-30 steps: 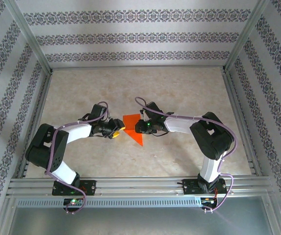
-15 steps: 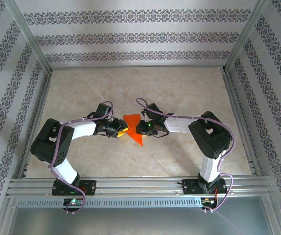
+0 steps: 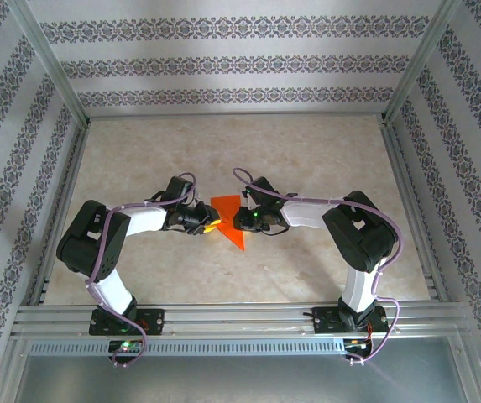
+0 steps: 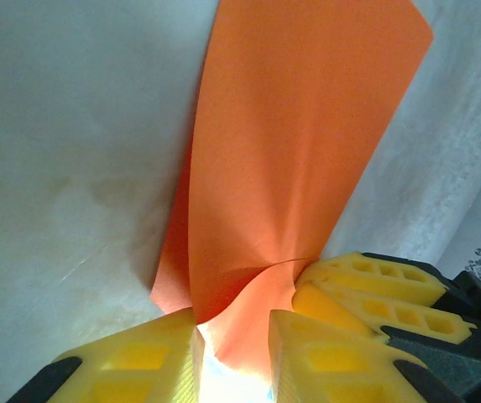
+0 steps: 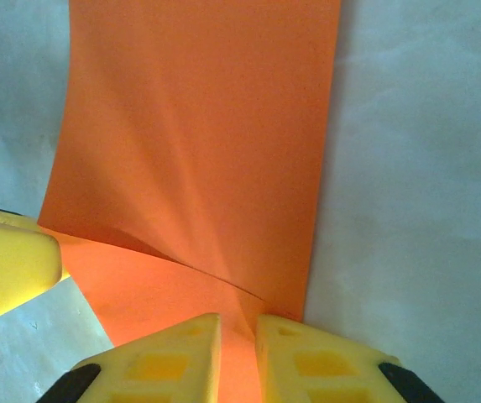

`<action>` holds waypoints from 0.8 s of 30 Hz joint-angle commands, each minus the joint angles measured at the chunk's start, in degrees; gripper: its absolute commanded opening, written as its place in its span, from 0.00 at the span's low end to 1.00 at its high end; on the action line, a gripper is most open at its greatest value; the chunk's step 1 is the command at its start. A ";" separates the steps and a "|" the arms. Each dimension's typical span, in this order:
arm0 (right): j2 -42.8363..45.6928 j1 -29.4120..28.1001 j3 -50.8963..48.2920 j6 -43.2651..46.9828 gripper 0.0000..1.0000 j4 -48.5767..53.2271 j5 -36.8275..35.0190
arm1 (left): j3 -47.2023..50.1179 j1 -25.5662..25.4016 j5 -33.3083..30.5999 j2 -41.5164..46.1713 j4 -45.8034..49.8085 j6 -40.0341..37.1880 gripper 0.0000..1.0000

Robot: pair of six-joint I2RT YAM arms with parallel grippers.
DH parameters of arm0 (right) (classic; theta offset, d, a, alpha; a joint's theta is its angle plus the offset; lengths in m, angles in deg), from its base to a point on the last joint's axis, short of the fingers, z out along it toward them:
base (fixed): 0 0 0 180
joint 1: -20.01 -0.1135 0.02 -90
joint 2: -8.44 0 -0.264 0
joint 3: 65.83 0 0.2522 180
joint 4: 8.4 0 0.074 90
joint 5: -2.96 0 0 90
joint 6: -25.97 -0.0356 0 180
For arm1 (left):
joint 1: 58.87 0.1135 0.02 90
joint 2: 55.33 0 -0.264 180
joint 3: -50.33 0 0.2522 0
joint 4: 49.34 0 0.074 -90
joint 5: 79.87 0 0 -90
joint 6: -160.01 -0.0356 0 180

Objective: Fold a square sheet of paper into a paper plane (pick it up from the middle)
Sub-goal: Fourth fold the wing at the center of the table.

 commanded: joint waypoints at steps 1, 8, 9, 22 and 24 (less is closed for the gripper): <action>-1.74 0.79 -1.40 -0.44 0.21 1.43 -0.50 | -1.38 -0.60 1.42 -1.55 -2.54 -0.16 0.25; -1.40 1.05 -1.47 -0.35 0.21 1.04 0.09 | -1.22 -0.63 3.56 -2.62 -5.06 -1.74 0.21; -1.23 1.14 -1.47 -0.35 0.21 0.98 0.20 | -1.39 -0.60 3.77 -3.02 -5.16 -1.97 0.20; 12.83 2.39 -3.04 5.96 0.41 0.00 -5.87 | -2.32 -0.99 0.77 -1.09 -0.93 -3.94 0.06; 16.25 2.32 -4.66 9.17 0.47 0.21 -10.53 | -2.94 -1.49 -0.59 -0.24 0.03 -3.49 0.06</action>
